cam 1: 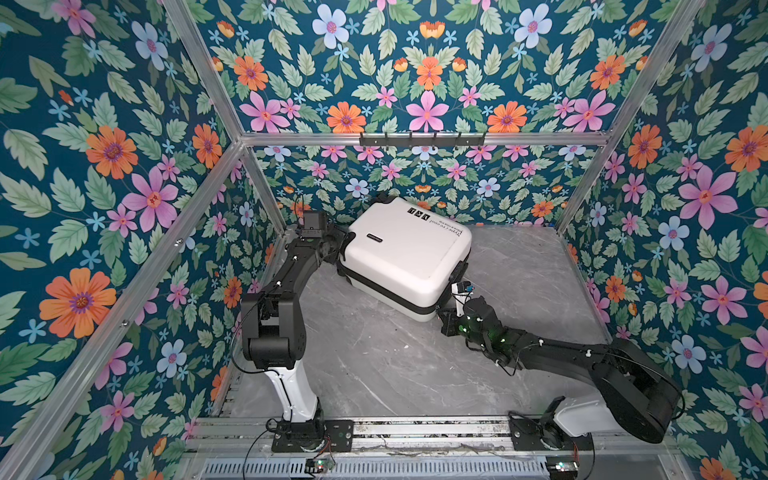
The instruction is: Pack the luggage
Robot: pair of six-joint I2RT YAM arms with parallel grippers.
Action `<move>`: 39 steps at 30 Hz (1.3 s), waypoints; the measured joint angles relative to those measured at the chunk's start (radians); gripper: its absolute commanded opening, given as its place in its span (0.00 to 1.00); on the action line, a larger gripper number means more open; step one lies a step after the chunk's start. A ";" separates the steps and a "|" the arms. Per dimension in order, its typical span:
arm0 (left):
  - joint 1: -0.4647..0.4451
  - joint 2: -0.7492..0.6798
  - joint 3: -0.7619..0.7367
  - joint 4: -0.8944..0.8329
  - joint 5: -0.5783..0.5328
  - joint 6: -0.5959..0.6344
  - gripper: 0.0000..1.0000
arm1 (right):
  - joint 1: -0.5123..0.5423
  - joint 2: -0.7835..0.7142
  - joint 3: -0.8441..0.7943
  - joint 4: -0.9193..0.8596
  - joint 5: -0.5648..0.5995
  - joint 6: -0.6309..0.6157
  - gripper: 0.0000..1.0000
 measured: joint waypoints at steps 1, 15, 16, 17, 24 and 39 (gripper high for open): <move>0.000 0.010 0.013 -0.001 -0.008 0.008 0.66 | 0.000 0.000 0.001 0.000 0.001 0.000 0.00; 0.008 0.069 0.053 0.059 0.003 0.056 0.00 | -0.053 -0.003 0.004 0.012 0.060 0.029 0.00; 0.010 0.071 0.058 0.056 0.005 0.060 0.00 | -0.064 -0.003 0.001 0.016 0.067 0.033 0.00; 0.010 0.074 0.062 0.052 0.006 0.064 0.00 | -0.075 -0.004 -0.003 0.021 0.075 0.041 0.00; 0.017 0.088 0.083 0.038 0.018 0.080 0.00 | -0.174 -0.004 -0.037 0.084 0.051 0.075 0.00; 0.026 0.144 0.167 0.002 0.072 0.119 0.00 | -0.185 -0.022 -0.064 0.142 -0.391 -0.170 0.53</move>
